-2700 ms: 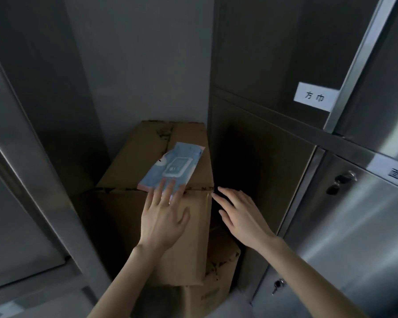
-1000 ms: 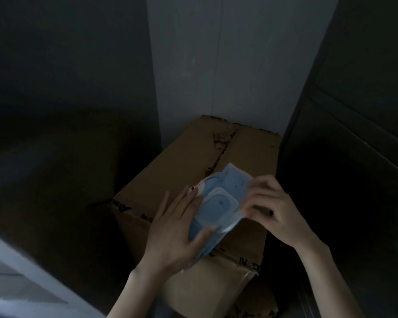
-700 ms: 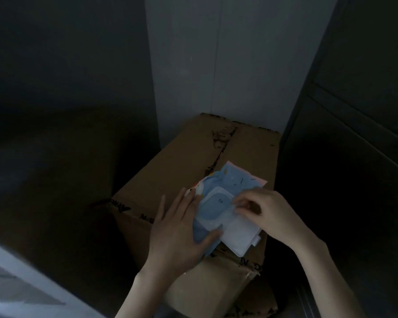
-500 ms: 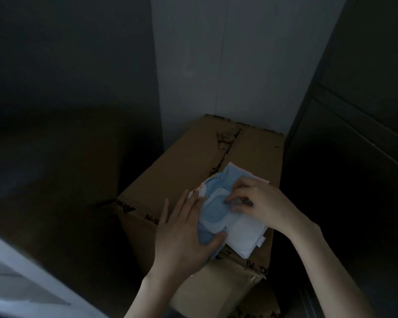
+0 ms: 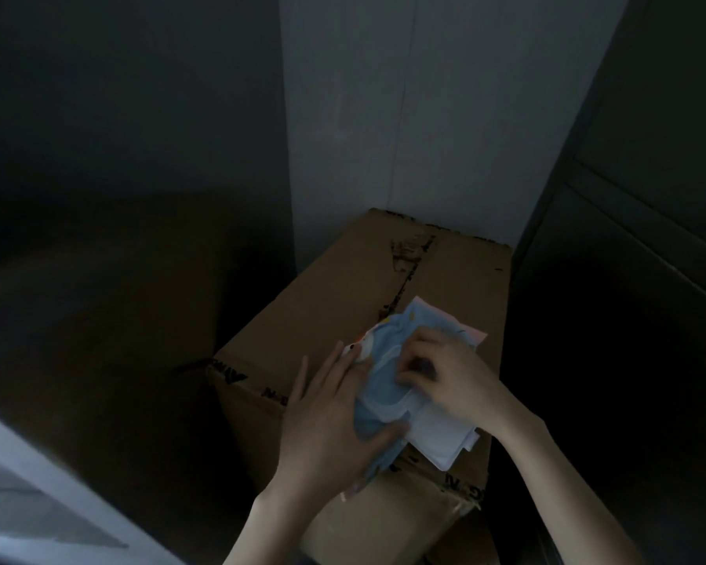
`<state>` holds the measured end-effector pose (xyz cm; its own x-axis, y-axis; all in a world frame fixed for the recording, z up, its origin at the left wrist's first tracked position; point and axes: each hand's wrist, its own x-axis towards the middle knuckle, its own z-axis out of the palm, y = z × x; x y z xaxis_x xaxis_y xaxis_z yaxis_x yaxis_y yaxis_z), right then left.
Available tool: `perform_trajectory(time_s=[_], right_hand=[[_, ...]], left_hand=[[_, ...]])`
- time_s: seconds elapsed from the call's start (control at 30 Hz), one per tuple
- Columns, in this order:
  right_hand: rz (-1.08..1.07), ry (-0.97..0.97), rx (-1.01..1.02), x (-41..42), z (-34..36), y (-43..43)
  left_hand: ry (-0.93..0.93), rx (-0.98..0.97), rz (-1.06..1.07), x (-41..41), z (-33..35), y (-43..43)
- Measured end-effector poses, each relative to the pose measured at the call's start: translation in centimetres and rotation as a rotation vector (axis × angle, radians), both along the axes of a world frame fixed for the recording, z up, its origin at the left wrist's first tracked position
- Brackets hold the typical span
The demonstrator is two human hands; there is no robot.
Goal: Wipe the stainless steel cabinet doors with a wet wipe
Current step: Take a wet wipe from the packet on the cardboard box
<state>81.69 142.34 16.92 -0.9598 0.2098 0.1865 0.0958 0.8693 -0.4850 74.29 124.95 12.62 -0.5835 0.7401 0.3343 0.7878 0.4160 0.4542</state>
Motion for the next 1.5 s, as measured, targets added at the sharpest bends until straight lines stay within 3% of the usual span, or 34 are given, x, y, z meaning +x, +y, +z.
perform_trajectory(time_s=[0.13,0.37,0.5,0.87,1.2,1.5], right_hand=[[0.052,0.182,-0.251,1.6,-0.4,-0.1],[0.021,0.25,-0.239,2.7,-0.4,0.3],[-0.036,0.197,-0.108,1.7,0.3,1.0],[0.135,-0.146,0.09,-1.3,0.8,0.5],[0.171,-0.1,0.373,-1.3,-0.4,-0.1],[0.122,0.018,0.381,0.3,-1.0,-0.3]], left_hand=[[-0.038,0.036,-0.051,-0.6,0.2,0.3],[-0.032,0.218,-0.077,-0.1,-0.5,-0.2],[-0.05,0.264,-0.076,0.1,-0.8,-0.5],[-0.077,0.288,-0.079,0.2,-1.0,-1.0],[-0.086,0.297,-0.039,0.4,-0.9,-1.0],[-0.093,0.26,-0.02,0.4,-0.5,-0.9]])
